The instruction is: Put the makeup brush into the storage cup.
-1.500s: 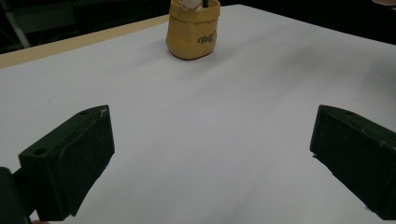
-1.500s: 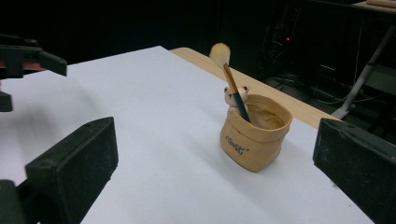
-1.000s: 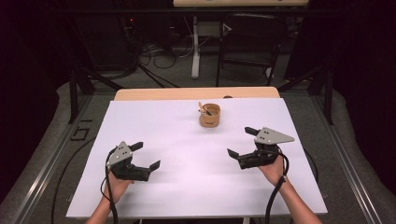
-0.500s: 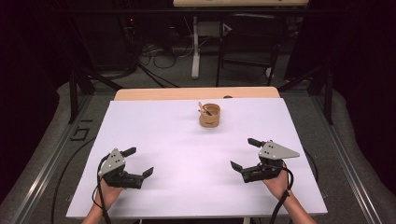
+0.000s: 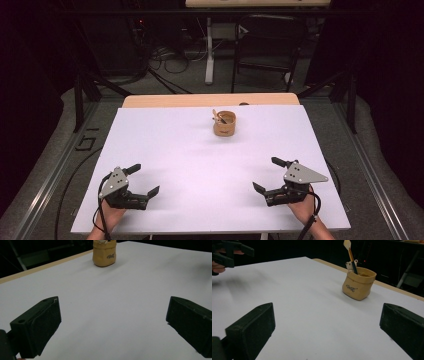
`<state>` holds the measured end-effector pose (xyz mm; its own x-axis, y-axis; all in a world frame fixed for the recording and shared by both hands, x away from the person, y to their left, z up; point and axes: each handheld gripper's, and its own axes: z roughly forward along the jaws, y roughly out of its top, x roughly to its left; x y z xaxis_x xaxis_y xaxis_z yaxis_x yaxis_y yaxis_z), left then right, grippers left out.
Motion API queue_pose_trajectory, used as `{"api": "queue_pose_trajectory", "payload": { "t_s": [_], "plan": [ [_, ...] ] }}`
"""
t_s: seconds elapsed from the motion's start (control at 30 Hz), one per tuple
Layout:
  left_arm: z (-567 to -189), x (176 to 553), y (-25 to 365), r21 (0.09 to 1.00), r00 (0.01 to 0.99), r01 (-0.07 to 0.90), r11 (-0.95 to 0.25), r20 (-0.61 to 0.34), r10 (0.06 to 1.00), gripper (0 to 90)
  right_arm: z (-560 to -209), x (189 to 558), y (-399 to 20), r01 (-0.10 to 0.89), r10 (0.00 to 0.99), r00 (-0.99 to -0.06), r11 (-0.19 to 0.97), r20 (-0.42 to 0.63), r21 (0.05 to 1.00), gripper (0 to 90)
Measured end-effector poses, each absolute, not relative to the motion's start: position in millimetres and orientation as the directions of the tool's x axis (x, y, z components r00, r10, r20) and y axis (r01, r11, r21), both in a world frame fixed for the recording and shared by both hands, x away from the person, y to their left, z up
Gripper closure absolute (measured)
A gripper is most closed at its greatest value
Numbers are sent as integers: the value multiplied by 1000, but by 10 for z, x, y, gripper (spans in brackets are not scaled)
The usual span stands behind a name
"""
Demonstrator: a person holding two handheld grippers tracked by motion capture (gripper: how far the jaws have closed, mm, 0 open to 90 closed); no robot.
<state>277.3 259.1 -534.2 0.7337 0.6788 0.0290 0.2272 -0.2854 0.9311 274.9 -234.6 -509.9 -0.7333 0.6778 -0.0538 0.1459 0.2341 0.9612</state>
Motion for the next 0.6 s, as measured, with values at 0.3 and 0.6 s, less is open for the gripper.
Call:
{"api": "queue_pose_trajectory", "payload": {
  "t_s": [0.3,0.6],
  "plan": [
    [-5391,2687,2652,938,726,218,-270,29,687,0,-5206,2656,-2413,140,677,-733,244,-66,960,0],
    [-5445,2597,2742,944,712,212,-252,27,702,0,-5317,2527,-2480,128,683,-727,236,-71,963,0]
  ]
}}
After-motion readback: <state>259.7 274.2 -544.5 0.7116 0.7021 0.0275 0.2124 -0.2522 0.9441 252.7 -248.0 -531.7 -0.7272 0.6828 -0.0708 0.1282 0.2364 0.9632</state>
